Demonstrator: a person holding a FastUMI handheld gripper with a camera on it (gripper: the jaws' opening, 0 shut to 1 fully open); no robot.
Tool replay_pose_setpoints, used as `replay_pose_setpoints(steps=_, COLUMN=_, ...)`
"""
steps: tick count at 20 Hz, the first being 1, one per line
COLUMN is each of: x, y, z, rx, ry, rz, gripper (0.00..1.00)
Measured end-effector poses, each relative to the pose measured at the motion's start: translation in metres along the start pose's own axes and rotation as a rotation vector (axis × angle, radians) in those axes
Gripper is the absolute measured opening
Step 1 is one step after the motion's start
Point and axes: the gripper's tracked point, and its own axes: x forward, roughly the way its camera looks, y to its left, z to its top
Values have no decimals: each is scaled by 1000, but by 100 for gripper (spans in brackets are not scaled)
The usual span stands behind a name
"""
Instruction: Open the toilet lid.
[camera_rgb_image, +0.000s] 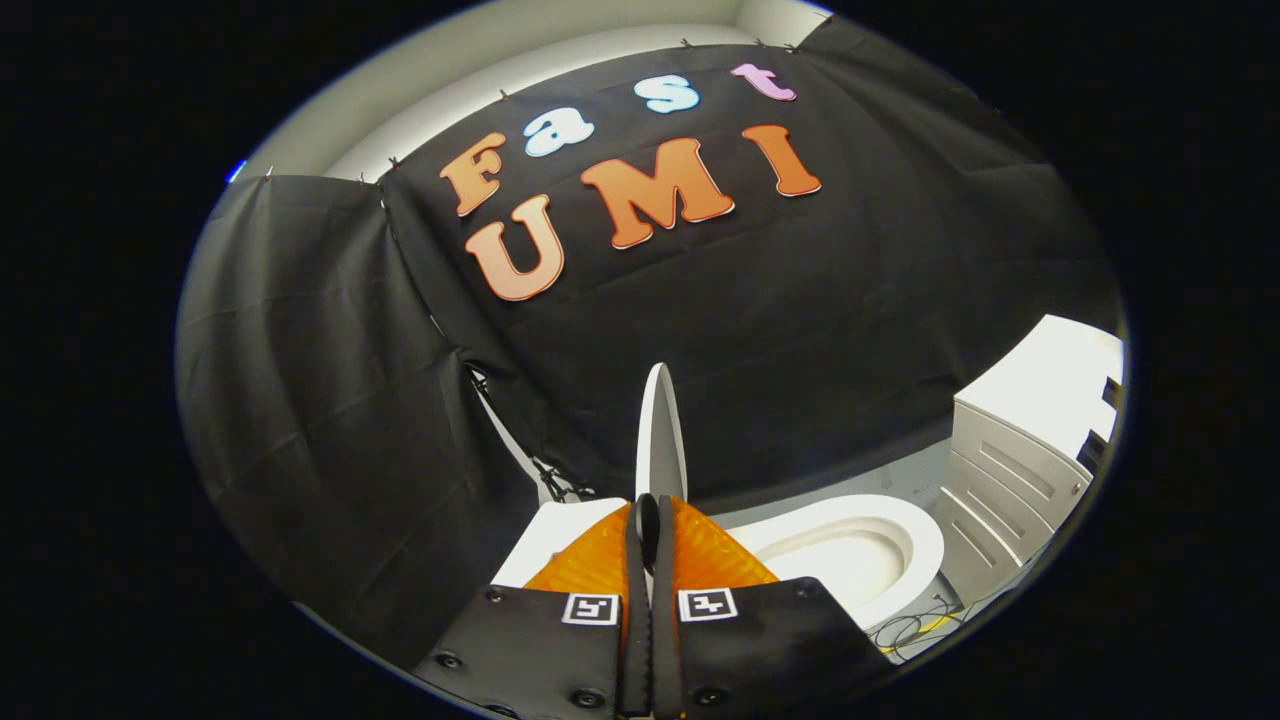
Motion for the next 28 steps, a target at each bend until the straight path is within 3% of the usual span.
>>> replay_pose_setpoints(steps=19, x=17, y=113, z=-38, rx=-187, ry=52, rz=104, gripper=8)
replay_pose_setpoints(steps=23, x=25, y=136, z=-47, rx=-142, ry=77, rz=111, gripper=8)
replay_pose_setpoints(steps=28, x=31, y=166, z=-69, rx=-240, ry=92, rz=123, gripper=8)
